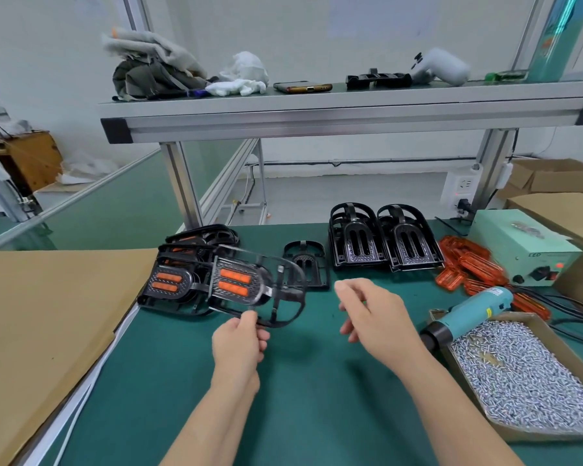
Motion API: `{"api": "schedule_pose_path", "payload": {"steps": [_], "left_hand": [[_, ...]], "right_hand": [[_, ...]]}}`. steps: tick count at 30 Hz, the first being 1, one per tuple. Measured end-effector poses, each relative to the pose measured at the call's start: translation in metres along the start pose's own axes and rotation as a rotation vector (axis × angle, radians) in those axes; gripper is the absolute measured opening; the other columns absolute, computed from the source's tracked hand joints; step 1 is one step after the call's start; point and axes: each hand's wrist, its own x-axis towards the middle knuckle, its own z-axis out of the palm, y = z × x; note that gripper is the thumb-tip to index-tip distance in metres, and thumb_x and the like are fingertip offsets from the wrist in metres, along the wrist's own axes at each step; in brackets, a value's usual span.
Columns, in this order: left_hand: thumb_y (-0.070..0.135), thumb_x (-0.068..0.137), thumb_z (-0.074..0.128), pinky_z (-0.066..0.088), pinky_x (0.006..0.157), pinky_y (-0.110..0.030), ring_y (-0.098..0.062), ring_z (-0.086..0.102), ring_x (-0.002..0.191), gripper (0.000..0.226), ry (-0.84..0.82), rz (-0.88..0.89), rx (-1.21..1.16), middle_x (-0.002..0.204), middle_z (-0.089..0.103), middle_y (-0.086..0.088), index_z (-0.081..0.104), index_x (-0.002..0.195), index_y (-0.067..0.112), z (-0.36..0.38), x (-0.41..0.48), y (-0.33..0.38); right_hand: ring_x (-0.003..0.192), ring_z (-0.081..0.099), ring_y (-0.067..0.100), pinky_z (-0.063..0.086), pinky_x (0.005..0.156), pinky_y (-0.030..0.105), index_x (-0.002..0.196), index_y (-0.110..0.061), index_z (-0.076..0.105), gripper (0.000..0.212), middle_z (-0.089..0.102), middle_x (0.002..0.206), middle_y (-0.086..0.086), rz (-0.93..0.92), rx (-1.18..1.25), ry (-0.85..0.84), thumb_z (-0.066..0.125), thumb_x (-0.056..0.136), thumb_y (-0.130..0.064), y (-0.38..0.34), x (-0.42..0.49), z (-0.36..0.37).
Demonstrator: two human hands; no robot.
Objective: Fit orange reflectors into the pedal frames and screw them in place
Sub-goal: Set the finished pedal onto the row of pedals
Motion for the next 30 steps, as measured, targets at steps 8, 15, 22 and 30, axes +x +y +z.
{"api": "schedule_pose_path", "payload": {"steps": [8, 15, 22, 30], "left_hand": [[0.018, 0.094, 0.055, 0.037, 0.04, -0.021, -0.012, 0.053, 0.049, 0.024, 0.212, -0.055, -0.022, 0.063, 0.066, -0.006, 0.062, 0.074, 0.006, -0.043, 0.063, 0.012], [0.023, 0.096, 0.055, 0.042, 0.05, -0.027, -0.018, 0.054, 0.05, 0.034, 0.305, -0.057, 0.059, 0.062, 0.067, -0.009, 0.063, 0.07, 0.004, -0.072, 0.091, 0.01], [0.045, 0.102, 0.039, 0.044, 0.053, -0.03, -0.022, 0.054, 0.048, 0.063, 0.354, 0.009, 0.384, 0.046, 0.065, -0.003, 0.067, 0.067, 0.001, -0.09, 0.1, 0.013], [0.052, 0.098, 0.027, 0.044, 0.059, -0.032, -0.027, 0.06, 0.053, 0.072, 0.279, -0.016, 0.453, 0.051, 0.068, -0.01, 0.069, 0.074, -0.001, -0.098, 0.099, 0.012]], "right_hand": [[0.049, 0.061, 0.005, 0.046, 0.046, 0.016, 0.09, -0.027, 0.069, 0.012, 0.068, 0.079, -0.006, -0.033, 0.095, 0.206, 0.061, 0.098, -0.023, 0.015, 0.003, -0.024], [0.048, 0.059, 0.004, 0.048, 0.048, 0.017, 0.098, -0.022, 0.07, 0.01, 0.068, 0.079, -0.002, -0.038, 0.111, 0.201, 0.061, 0.097, -0.017, 0.019, 0.003, -0.027], [0.049, 0.061, 0.006, 0.048, 0.048, 0.017, 0.096, -0.025, 0.07, 0.01, 0.068, 0.082, -0.002, -0.045, 0.136, 0.21, 0.062, 0.097, -0.019, 0.026, 0.005, -0.027], [0.052, 0.063, 0.009, 0.05, 0.05, 0.02, 0.096, -0.029, 0.07, 0.013, 0.069, 0.08, -0.007, -0.071, 0.149, 0.241, 0.062, 0.097, -0.019, 0.031, 0.007, -0.033]]}}
